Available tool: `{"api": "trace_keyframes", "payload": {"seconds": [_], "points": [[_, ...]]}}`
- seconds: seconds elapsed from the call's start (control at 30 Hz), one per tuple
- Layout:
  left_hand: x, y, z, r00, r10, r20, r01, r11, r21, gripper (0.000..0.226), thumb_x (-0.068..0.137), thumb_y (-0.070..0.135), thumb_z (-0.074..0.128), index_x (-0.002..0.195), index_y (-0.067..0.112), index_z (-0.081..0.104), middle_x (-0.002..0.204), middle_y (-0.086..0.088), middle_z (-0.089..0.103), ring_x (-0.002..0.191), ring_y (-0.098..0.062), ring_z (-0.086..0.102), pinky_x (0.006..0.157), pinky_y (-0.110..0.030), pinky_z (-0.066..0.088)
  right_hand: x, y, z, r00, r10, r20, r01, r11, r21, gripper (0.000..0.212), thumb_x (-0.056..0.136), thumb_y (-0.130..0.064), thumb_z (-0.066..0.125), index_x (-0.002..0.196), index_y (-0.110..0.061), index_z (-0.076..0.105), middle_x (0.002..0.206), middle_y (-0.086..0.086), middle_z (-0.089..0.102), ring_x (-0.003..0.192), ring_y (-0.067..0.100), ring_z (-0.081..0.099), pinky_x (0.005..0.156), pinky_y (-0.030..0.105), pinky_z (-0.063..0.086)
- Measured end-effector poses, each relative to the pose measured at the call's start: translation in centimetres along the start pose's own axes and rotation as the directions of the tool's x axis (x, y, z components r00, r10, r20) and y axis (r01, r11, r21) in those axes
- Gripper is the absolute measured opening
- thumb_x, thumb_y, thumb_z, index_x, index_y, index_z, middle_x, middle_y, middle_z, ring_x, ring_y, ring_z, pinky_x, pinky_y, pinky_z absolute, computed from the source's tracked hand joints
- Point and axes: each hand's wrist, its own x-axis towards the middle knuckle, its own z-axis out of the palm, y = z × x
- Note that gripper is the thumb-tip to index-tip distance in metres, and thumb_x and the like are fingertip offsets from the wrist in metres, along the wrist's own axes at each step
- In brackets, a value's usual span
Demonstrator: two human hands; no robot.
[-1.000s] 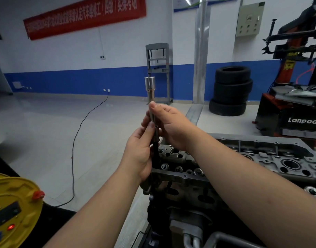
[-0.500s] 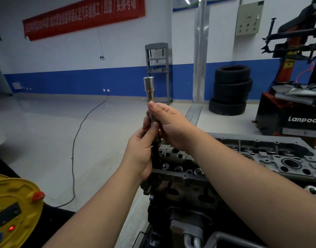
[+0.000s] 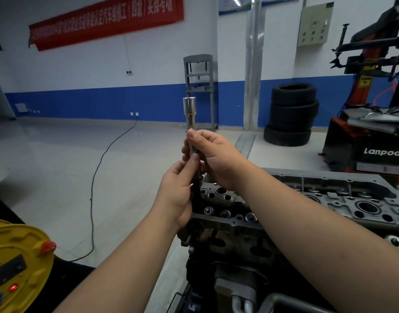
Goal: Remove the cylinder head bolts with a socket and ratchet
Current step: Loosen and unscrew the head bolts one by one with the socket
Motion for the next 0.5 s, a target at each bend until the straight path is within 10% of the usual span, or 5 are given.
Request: {"api": "trace_keyframes", "payload": {"seconds": [0.13,0.5], "points": [[-0.06,0.05,-0.37,0.995,-0.027,0.093,0.028,1.000,-0.007,0.044,0.108,0.044,0.040,0.101,0.031,0.082,0.106,-0.001,0.077,0.091,-0.008,0.071,0.085,-0.032,0.047,-0.11,-0.03,-0.13,0.999,0.035,0.006,-0.035,0.999,-0.022,0.033,0.099,-0.044,0.054,0.091,-0.017,0.072,0.082,-0.003,0.069,0.071,0.009,0.065,0.065,0.026,0.055],[-0.14,0.15,-0.05,0.999,-0.001,0.040,0.004,0.996,-0.090,0.030,0.088,0.044,0.064,0.100,0.021,0.079,0.092,-0.003,0.076,0.079,-0.008,0.071,0.069,-0.025,0.055,-0.18,-0.11,-0.15,0.998,0.006,0.057,-0.004,0.999,-0.047,0.027,0.102,-0.041,0.051,0.096,-0.015,0.058,0.083,-0.001,0.072,0.075,0.014,0.067,0.069,0.031,0.053]]}}
